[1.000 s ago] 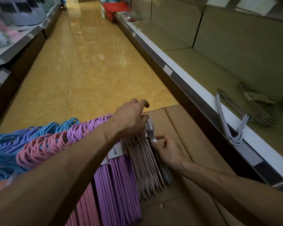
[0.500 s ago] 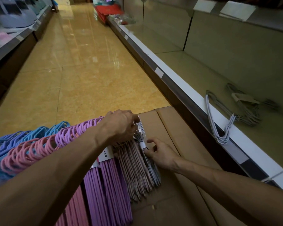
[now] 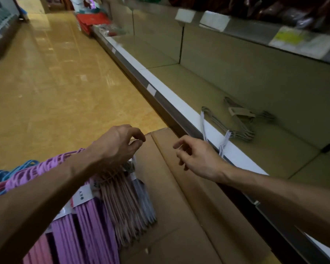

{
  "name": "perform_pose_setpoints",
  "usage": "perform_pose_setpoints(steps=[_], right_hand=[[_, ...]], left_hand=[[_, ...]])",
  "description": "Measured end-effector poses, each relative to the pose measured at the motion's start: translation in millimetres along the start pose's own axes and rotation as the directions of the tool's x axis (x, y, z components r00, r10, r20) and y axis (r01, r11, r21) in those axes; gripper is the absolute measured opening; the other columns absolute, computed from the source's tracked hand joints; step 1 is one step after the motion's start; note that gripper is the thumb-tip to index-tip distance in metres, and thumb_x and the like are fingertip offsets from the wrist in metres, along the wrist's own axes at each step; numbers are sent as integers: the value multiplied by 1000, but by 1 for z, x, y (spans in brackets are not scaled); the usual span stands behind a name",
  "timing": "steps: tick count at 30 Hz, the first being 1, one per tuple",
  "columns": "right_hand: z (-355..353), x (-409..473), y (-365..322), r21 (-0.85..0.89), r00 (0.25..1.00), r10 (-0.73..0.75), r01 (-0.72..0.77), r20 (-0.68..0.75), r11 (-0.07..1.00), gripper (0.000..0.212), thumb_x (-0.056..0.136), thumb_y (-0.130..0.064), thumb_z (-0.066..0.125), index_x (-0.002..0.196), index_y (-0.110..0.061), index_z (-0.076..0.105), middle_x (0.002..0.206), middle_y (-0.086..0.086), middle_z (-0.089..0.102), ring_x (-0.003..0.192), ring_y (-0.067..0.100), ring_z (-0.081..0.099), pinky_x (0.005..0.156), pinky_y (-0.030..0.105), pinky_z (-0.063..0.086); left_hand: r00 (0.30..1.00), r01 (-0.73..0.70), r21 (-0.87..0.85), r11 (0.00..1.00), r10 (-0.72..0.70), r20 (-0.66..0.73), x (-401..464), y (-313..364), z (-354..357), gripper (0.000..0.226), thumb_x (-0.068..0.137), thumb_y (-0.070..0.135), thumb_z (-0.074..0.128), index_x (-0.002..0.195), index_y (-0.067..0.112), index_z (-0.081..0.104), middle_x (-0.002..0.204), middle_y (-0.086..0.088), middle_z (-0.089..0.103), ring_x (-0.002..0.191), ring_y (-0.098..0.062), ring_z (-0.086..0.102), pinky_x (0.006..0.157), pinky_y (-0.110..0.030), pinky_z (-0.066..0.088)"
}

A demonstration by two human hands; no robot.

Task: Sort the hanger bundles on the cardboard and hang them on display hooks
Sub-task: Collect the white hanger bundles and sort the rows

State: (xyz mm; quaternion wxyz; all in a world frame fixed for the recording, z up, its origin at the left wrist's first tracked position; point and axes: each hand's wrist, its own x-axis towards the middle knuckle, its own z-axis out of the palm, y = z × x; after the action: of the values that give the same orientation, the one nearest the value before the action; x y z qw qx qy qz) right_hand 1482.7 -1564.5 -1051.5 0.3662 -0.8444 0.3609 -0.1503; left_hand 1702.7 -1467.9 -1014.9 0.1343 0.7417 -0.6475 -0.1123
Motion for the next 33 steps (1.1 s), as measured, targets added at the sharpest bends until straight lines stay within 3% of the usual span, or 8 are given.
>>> perform_pose_setpoints(steps=[5,10,14,18,20,24,29,33], right_hand=[[-44,-8,27,9,975,75,-75,-210,997,13,100,-23,55,108,-18,64,86,-1,66,67,14,62,61,23,50],[-83,-2,70,33,869,245,-257,-430,966,23,95,-33,62,109,-16,64,91,-6,65,82,11,60,75,30,48],[-121,6,107,110,780,476,-475,-407,873,52,93,-49,58,125,-9,57,113,8,65,101,27,61,82,31,43],[-137,19,133,181,734,492,-466,-469,866,48,75,-58,68,99,-17,67,93,4,68,82,21,64,67,29,48],[-140,27,143,229,749,471,-412,-466,882,49,69,-56,71,105,-23,66,100,0,66,93,20,62,80,32,51],[-140,45,148,360,777,498,-371,-384,856,56,83,-37,78,132,-17,60,125,-3,62,114,12,55,102,31,45],[-133,70,178,328,769,538,-438,-346,837,124,29,-64,77,139,-10,53,131,4,62,121,23,58,104,35,48],[-128,70,168,306,722,592,-509,-358,805,81,69,-32,78,141,-7,50,131,9,62,118,26,59,89,25,47]], left_hand=[[997,-54,-155,987,45,-61,14,37,9,24,100,25,51,116,22,68,116,5,65,106,-9,58,90,-26,47],[997,-61,-323,944,43,-63,27,76,27,21,101,27,52,113,29,68,113,12,66,103,-2,59,86,-21,47],[998,-57,-425,903,36,-58,38,101,39,19,100,30,52,109,34,68,112,15,66,103,1,59,84,-21,48],[996,-54,-518,854,9,-90,53,119,46,20,101,26,51,107,34,69,103,19,65,100,1,59,77,-13,45],[995,-48,-545,837,-7,-99,60,125,50,21,101,23,51,107,33,69,103,18,64,99,0,59,75,-13,45],[995,-28,-568,822,-33,-97,73,134,60,20,101,22,51,109,33,65,106,14,63,97,-1,58,72,-11,44],[994,-15,-604,797,-52,-94,86,144,69,20,101,25,51,115,32,63,105,13,63,93,-1,60,75,-18,50],[996,-9,-626,779,-48,-75,91,151,75,22,101,24,50,118,30,62,108,11,62,96,-2,60,83,-25,54]])
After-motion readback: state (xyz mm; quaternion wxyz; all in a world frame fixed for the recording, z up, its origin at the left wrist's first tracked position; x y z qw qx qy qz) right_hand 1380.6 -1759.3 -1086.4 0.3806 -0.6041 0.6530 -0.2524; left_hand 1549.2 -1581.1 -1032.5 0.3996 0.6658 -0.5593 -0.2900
